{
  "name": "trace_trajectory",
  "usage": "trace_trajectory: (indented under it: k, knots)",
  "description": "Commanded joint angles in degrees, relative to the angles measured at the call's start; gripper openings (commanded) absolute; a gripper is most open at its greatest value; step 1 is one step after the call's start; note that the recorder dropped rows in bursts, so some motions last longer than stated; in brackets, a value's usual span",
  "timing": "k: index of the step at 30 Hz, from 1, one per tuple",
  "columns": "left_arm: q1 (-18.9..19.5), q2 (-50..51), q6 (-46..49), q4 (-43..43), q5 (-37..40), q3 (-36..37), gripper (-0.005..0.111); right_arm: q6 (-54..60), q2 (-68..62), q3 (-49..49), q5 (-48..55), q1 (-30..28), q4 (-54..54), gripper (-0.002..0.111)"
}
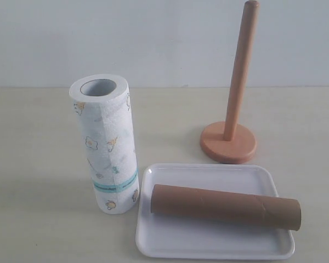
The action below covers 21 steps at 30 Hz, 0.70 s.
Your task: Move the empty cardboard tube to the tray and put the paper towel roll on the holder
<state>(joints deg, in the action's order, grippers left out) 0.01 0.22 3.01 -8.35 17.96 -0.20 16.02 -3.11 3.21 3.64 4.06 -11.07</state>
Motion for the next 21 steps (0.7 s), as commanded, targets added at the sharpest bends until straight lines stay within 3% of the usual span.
trace_trajectory:
  k: [1, 7, 17, 21]
  knots:
    - [0.3, -0.2, -0.4, 0.0, 0.0, 0.2, 0.009, 0.4, 3.1, -3.2, 7.0, -0.4, 1.3, 0.000]
    - [0.3, -0.2, -0.4, 0.0, 0.0, 0.2, 0.009, 0.8, 3.1, -3.2, 16.6, -0.4, 1.4, 0.000]
    - [0.3, -0.2, -0.4, 0.0, 0.0, 0.2, 0.009, -5.8, 3.1, -3.2, 16.6, -0.4, 1.7, 0.000]
    - [0.3, -0.2, -0.4, 0.0, 0.0, 0.2, 0.009, -13.3, 3.1, -3.2, 16.6, -0.4, 4.4, 0.000]
